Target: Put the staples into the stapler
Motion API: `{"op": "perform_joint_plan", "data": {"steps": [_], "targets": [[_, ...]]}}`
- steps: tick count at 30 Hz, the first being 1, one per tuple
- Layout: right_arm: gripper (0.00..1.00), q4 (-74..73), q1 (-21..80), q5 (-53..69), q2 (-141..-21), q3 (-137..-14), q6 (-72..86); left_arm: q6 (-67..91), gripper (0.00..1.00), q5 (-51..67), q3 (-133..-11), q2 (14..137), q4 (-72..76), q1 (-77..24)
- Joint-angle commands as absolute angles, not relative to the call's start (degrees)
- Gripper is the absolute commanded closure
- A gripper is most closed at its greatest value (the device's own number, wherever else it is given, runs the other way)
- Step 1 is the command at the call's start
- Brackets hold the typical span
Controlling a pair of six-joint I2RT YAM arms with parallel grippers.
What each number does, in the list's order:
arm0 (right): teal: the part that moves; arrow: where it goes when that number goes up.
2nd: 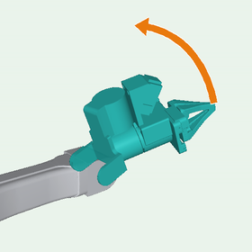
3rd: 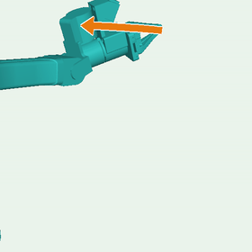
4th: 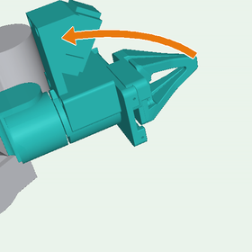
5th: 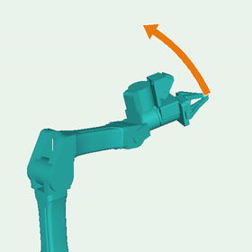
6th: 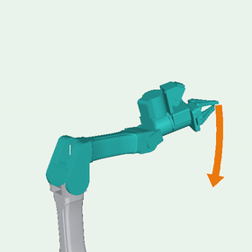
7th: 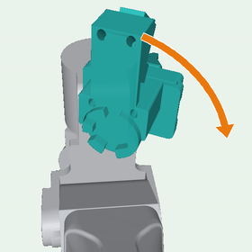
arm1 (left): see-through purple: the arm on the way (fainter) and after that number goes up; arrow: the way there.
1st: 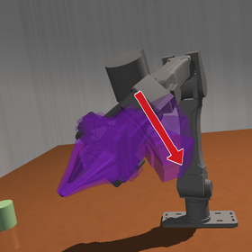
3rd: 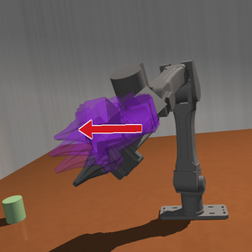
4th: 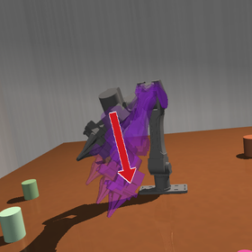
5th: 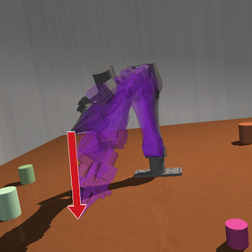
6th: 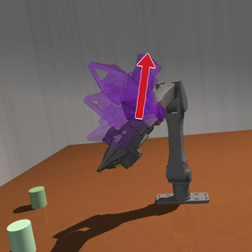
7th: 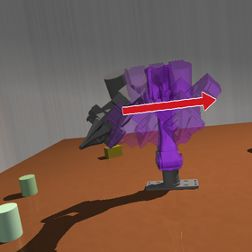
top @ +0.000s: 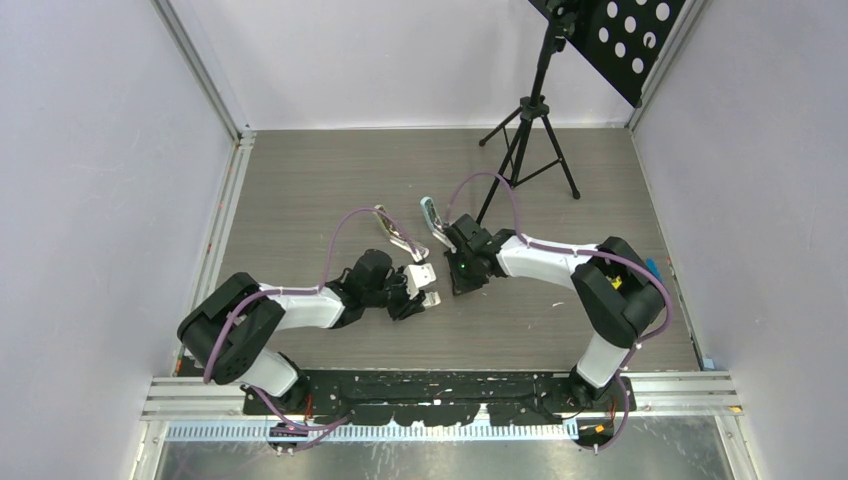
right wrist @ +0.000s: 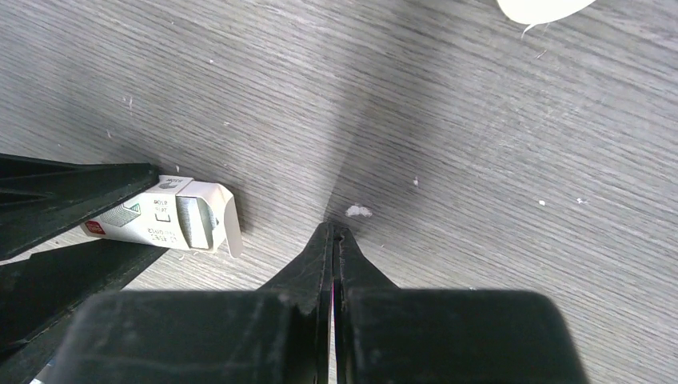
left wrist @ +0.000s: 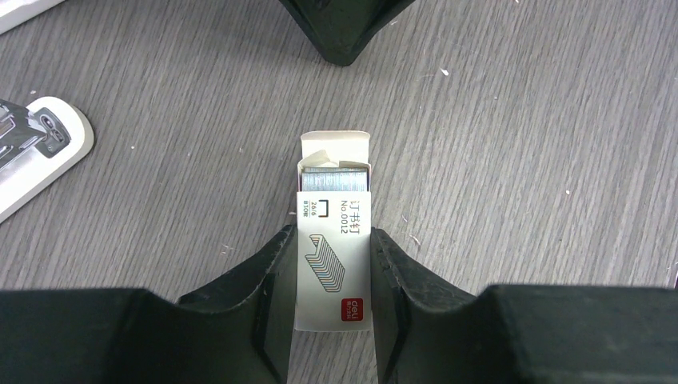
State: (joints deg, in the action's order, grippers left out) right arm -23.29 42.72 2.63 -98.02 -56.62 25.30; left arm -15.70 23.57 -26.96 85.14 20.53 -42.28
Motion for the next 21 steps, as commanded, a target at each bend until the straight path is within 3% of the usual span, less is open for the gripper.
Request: {"op": "perform_joint_plan", "data": {"steps": [1,6,15,21], "targets": [[1.00,-24.0,42.9,3.4,-95.9,-56.4,24.2,-17.0,0.66,24.2,-27.7,85.9,18.5,-42.9],[0.99,-22.7,42.3,6.3,-95.5,-56.0,24.8,-17.0,0.64,24.2,-27.6,85.7,18.4,-43.0],[0.71,-18.2,43.1,11.3,-92.0,-55.6,28.7,-17.1,0.64,23.8,-27.8,85.8,18.3,-43.2],[0.67,-18.4,43.7,12.3,-96.0,-57.2,29.8,-17.1,0.64,23.6,-27.8,85.8,18.3,-43.2]]}}
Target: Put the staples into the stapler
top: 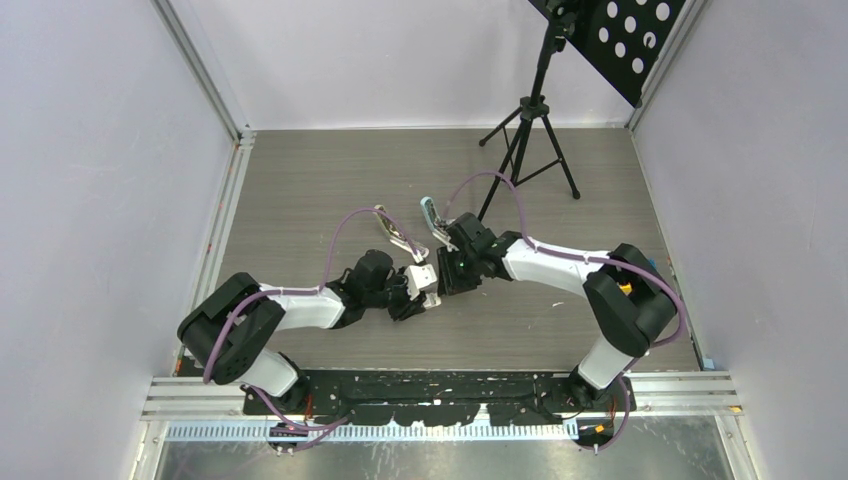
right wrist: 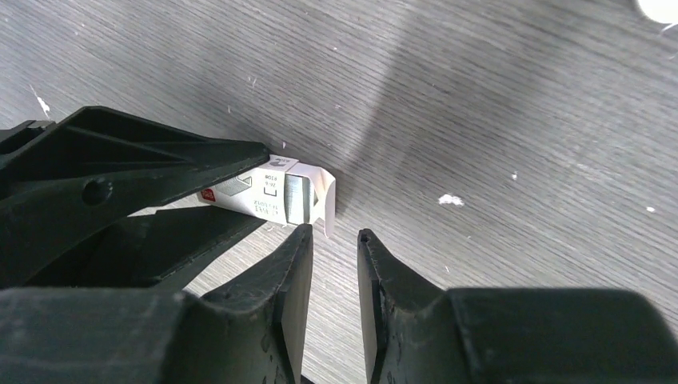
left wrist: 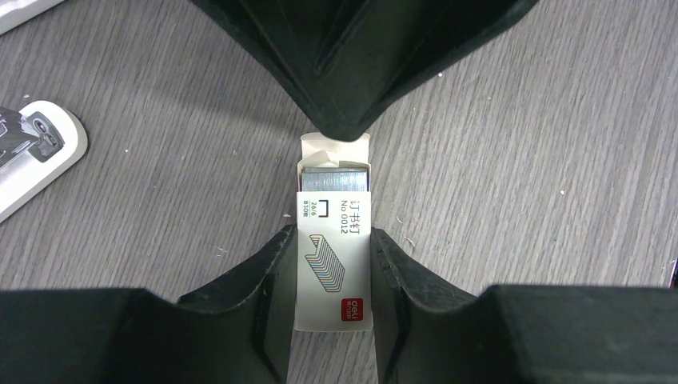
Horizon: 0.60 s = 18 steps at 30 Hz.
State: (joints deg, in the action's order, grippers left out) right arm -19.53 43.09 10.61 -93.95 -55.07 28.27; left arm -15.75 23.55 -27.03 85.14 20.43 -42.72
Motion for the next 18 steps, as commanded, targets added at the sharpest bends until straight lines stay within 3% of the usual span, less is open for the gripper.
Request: {"op": "perform_joint_plan", "data": {"steps": [1,10,18], "targets": [[0.67,-18.4,43.8,12.5,-96.7,-57.4,29.9,-17.1,0.64,23.6,-27.9,85.7,18.3,-43.3],[0.76,-18.0,44.4,11.4,-99.9,-58.2,30.3,-17.2,0.63,23.4,-27.8,85.9,18.3,-43.3],[0.99,-18.0,44.4,11.7,-99.8,-58.3,29.6,-17.3,0.60,23.5,-27.7,86.0,18.3,-43.4]]}}
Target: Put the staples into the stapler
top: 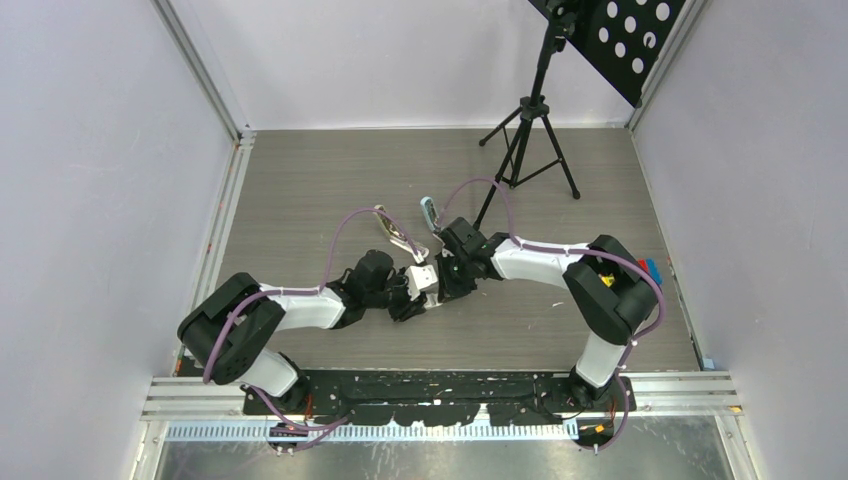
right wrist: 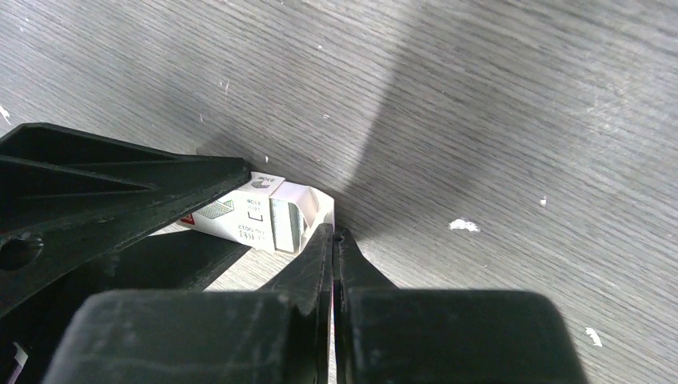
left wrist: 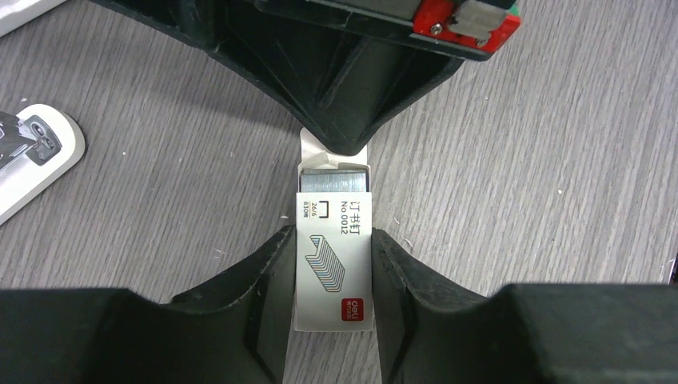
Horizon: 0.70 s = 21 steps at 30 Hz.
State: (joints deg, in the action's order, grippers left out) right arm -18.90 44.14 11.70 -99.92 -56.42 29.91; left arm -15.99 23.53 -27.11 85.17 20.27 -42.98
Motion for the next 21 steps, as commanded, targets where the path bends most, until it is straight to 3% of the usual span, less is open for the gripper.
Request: {"op": "perform_joint_plan", "data": {"steps": [1,21], "targets": [[1.00,-18.4,44.3,11.4,-99.6,-58.3,29.3,-17.3,0.59,23.5,-27.7,85.9,18.3,-43.4],[1.00,-22.8,39.8,13.5,-97.6,-57.0,27.2,-17.9,0.57,23.2,-27.3,86.0,18.5,-44.0]]}}
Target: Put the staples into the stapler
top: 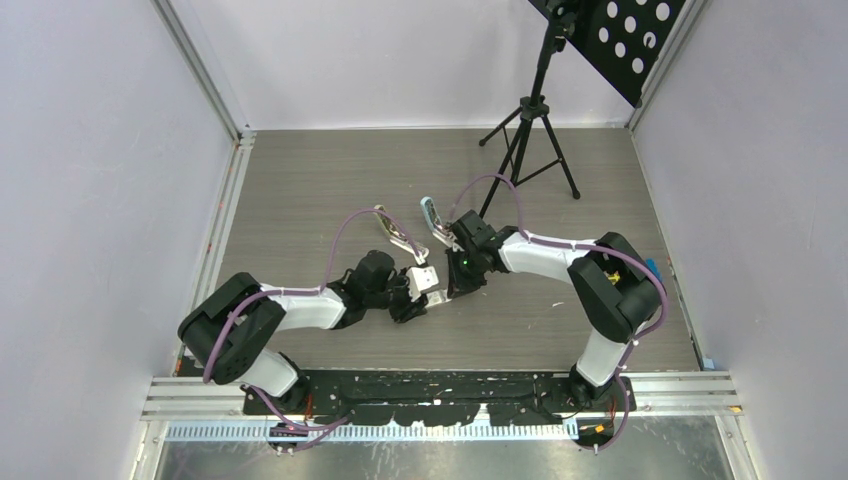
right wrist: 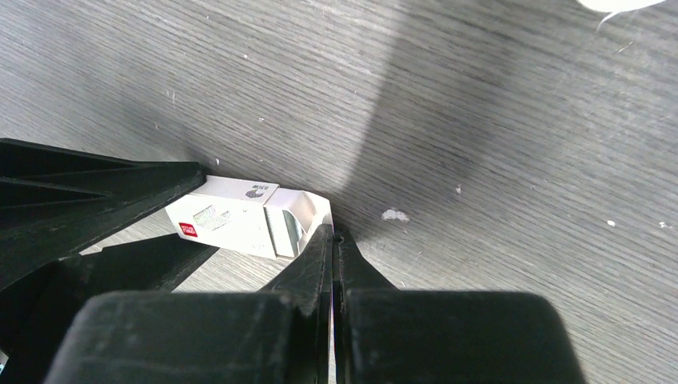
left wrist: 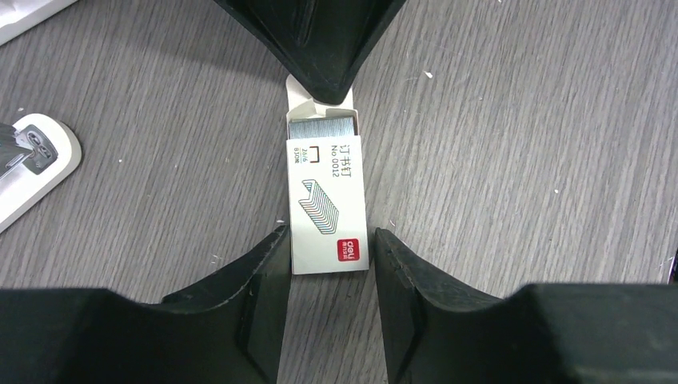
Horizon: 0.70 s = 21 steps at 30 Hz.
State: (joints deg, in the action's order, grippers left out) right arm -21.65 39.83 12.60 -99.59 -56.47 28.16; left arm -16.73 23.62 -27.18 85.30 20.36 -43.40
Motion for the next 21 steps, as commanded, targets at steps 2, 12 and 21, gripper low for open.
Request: {"op": "perform_joint_plan", "data": {"steps": [2,12,21], "targets": [[1.00,-22.7,39.8,13.9,-97.8,-57.1,27.2,-18.0,0.57,22.9,-27.4,85.6,18.5,-44.1],[1.00,-21.9,39.8,15.1,-98.2,-56.8,27.8,-21.2,0.48,21.2,-30.6,87.5,16.6,-45.1],[0.99,-24.6,39.5,14.1,-97.5,-57.3,25.2,-21.3,0.74,21.5,-30.7,88.3,15.7,-45.9]]}}
